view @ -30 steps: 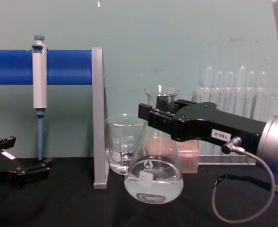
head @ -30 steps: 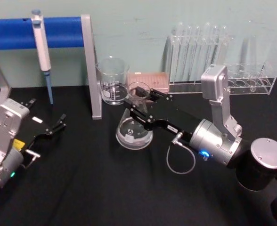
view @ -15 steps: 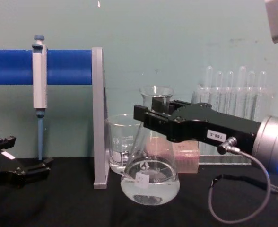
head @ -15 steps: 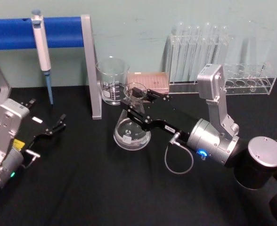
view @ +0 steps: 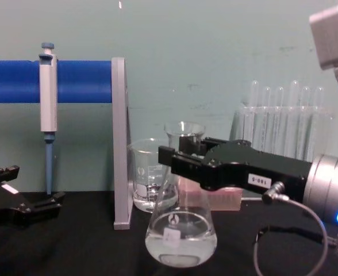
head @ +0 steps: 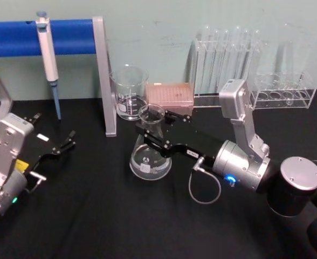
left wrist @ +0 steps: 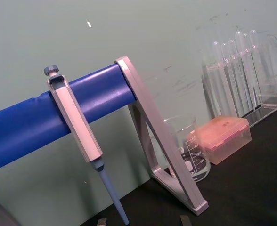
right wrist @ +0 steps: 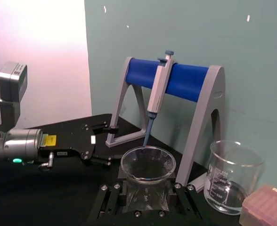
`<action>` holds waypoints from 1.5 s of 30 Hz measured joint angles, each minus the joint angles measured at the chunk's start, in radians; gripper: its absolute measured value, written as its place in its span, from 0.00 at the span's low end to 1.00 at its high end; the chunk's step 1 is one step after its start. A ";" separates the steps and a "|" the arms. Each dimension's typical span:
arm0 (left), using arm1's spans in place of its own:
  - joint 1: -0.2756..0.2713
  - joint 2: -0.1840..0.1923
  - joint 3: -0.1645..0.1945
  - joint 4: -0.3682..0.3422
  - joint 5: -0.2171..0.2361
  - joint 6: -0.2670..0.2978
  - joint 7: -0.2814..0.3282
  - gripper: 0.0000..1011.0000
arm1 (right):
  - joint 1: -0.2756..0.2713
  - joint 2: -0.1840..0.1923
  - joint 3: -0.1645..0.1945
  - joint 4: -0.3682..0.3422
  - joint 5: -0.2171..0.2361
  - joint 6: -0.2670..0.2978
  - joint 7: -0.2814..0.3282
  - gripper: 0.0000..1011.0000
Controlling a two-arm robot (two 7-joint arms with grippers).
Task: Grasp the erlenmeyer flask with one hand, shake it three times, then place it back.
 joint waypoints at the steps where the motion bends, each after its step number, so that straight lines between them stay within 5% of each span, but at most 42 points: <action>1: 0.000 0.000 0.000 0.000 0.000 0.000 0.000 0.99 | 0.001 0.001 -0.002 0.003 0.000 -0.001 0.002 0.45; 45: 0.000 0.000 0.000 0.000 0.000 0.000 0.000 0.99 | 0.011 0.003 -0.034 0.102 -0.002 0.000 0.031 0.45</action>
